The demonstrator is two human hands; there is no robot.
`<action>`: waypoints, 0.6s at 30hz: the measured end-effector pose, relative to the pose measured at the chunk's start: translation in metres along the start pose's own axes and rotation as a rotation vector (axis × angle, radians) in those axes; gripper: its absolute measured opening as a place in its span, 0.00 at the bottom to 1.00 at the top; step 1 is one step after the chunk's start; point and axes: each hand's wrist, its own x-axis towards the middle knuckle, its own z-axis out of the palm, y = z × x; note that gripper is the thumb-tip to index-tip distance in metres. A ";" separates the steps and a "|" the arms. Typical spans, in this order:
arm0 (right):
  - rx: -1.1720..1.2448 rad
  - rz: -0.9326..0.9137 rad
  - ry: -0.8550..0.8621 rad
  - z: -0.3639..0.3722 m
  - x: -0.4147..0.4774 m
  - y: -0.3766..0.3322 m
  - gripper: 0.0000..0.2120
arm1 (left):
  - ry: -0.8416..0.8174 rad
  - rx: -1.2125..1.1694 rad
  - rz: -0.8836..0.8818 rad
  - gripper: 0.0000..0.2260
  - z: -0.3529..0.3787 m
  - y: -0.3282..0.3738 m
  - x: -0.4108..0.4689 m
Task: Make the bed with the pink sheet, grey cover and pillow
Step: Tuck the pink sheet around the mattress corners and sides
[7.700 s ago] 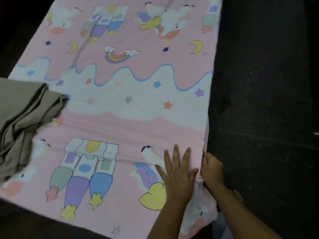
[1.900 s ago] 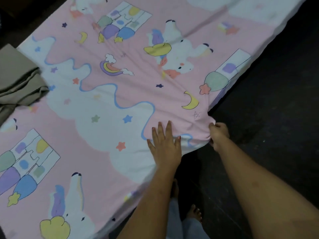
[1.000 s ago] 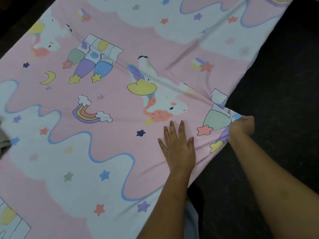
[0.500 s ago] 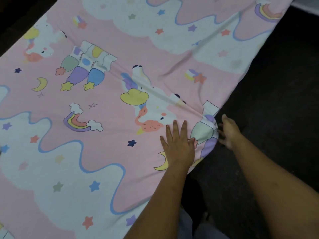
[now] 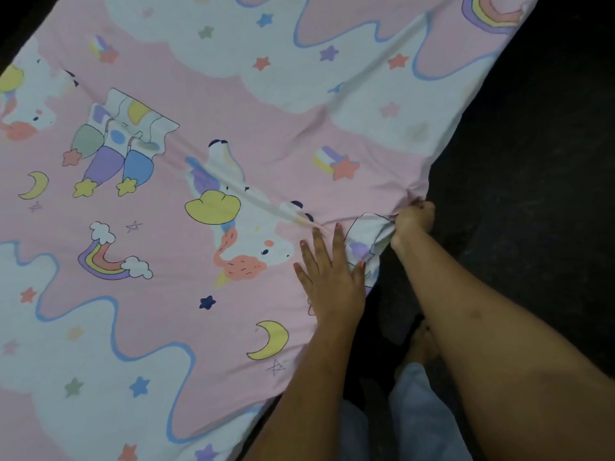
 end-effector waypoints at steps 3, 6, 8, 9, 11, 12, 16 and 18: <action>0.035 -0.050 0.099 -0.009 0.024 -0.022 0.10 | 0.059 -0.001 -0.014 0.28 0.005 0.014 0.002; -0.169 -0.143 0.147 -0.029 0.038 -0.026 0.11 | 0.078 0.039 0.026 0.29 0.010 0.029 0.007; -0.333 -0.194 0.160 -0.038 0.039 -0.016 0.12 | 0.065 0.054 0.039 0.34 0.011 0.036 0.009; -0.380 -0.193 0.165 -0.038 0.037 -0.014 0.12 | 0.058 0.056 0.039 0.35 0.011 0.039 0.012; -0.443 -0.180 0.149 -0.032 0.036 -0.015 0.13 | 0.060 0.074 0.051 0.36 0.012 0.040 0.018; -0.501 -0.165 0.117 -0.029 0.039 -0.015 0.13 | 0.068 0.090 0.064 0.37 0.012 0.039 0.021; -0.664 -0.076 -0.060 -0.038 0.057 -0.005 0.14 | 0.101 0.132 0.096 0.38 0.015 0.040 0.033; -0.573 0.010 -0.174 -0.043 0.069 -0.001 0.14 | 0.115 0.139 0.106 0.39 0.015 0.043 0.038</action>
